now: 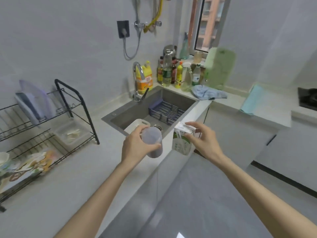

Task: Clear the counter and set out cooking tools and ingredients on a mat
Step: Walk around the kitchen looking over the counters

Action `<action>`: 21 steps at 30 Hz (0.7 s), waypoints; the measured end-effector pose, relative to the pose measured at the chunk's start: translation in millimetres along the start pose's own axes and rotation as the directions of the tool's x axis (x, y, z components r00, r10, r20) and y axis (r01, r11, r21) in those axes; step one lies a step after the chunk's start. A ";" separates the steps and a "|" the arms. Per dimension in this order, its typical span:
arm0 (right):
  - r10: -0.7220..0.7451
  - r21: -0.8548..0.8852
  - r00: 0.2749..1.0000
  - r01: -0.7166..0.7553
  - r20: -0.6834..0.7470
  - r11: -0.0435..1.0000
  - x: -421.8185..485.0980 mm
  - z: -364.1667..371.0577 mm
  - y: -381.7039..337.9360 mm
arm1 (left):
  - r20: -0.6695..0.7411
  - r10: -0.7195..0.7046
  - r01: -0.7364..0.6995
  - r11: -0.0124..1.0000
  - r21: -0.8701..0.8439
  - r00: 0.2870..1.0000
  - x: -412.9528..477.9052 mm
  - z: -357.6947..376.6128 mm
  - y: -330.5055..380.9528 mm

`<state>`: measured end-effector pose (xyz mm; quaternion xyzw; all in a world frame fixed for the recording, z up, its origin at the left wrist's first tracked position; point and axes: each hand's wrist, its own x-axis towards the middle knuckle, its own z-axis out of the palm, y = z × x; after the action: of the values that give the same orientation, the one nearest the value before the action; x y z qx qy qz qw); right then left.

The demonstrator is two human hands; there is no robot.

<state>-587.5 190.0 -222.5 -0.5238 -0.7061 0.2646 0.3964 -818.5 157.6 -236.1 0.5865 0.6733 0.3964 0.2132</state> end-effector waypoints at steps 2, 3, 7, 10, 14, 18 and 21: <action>0.056 0.013 0.997 -0.055 -0.059 0.998 -6.5 -38.4 18.6 | 0.039 0.059 -0.059 0.998 -0.005 0.997 8.7 30.7 27.7; 0.088 0.023 0.991 -0.087 -0.099 0.996 -10.8 -57.5 28.4 | 0.072 0.078 -0.078 0.997 -0.009 0.994 12.6 47.1 41.8; 0.185 0.050 0.955 -0.178 -0.230 0.983 -27.3 -125.2 61.6 | 0.180 0.185 -0.180 0.983 -0.044 0.966 27.1 108.1 97.0; 0.249 0.069 0.905 -0.240 -0.346 0.968 -40.1 -172.8 84.5 | 0.270 0.271 -0.262 0.963 -0.069 0.924 35.6 155.0 141.1; 0.309 0.082 0.830 -0.307 -0.464 0.948 -52.6 -225.5 115.9 | 0.343 0.386 -0.368 0.922 -0.121 0.856 46.8 214.6 191.3; 0.356 0.060 0.746 -0.392 -0.563 0.918 -57.0 -276.8 153.4 | 0.415 0.480 -0.443 0.876 -0.189 0.773 63.3 283.1 239.6; 0.387 0.060 0.694 -0.446 -0.607 0.893 -56.4 -311.5 182.3 | 0.460 0.544 -0.495 0.836 -0.235 0.701 76.7 333.4 271.9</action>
<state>-222.5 180.3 -212.2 -0.7440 -0.4161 0.1333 0.5055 -415.9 325.2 -207.6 0.8249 0.3799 0.3019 0.2898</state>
